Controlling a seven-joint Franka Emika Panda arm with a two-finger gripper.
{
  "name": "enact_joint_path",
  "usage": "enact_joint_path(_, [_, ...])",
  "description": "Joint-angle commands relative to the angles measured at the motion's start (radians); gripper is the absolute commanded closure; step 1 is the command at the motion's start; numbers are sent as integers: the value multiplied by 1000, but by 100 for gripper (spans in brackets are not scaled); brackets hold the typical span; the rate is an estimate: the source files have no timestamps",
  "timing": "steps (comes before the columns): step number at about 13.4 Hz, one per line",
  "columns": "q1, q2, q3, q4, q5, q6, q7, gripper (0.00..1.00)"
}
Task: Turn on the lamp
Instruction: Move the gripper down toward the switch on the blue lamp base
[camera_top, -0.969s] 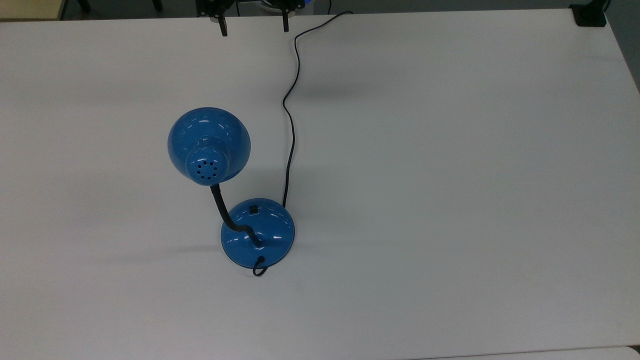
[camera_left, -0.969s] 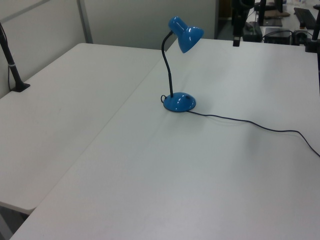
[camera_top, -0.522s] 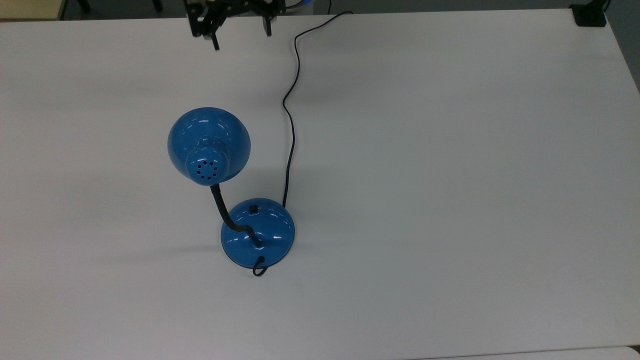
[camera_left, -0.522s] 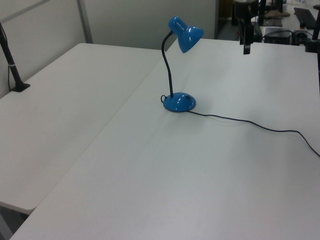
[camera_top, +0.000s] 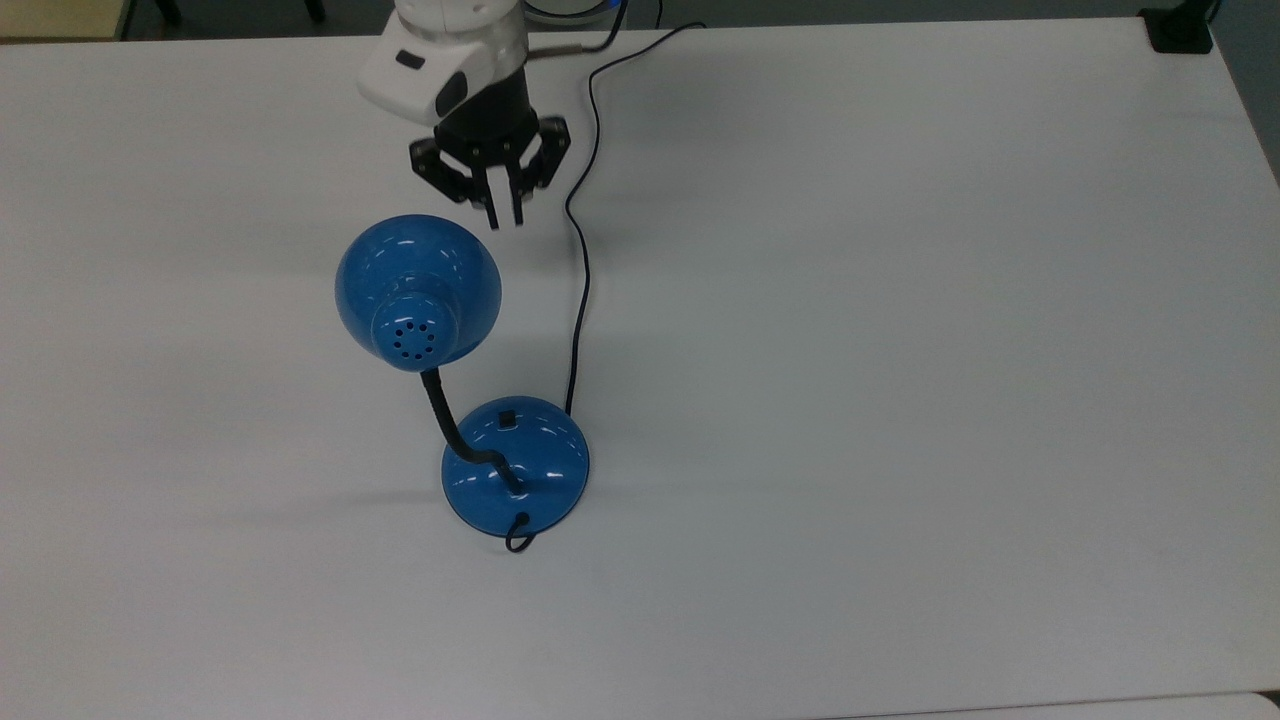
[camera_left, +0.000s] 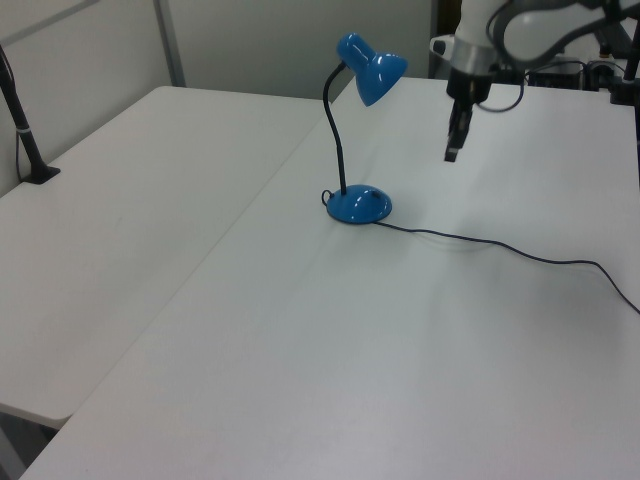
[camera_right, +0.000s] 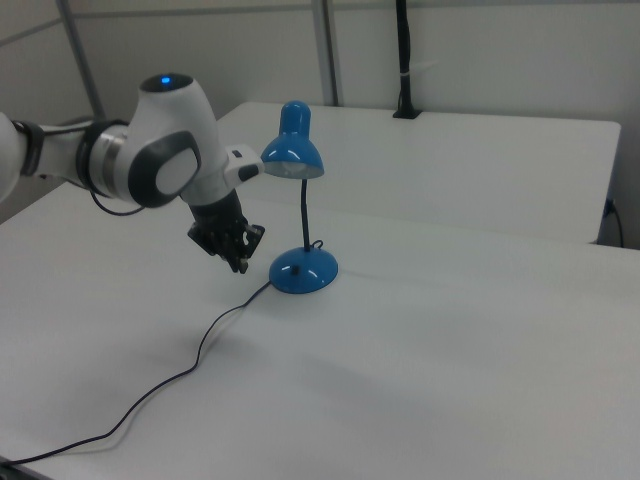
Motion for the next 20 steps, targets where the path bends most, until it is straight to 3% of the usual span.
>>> enact_joint_path(1, [15,78,3,-32,15,235,134,100])
enact_joint_path(7, [40,261,2,8,15,625,226,100])
enact_joint_path(14, [37,381,0,141,5,641,258,100])
enact_joint_path(20, [23,387,-11,132,-15,639,235,100])
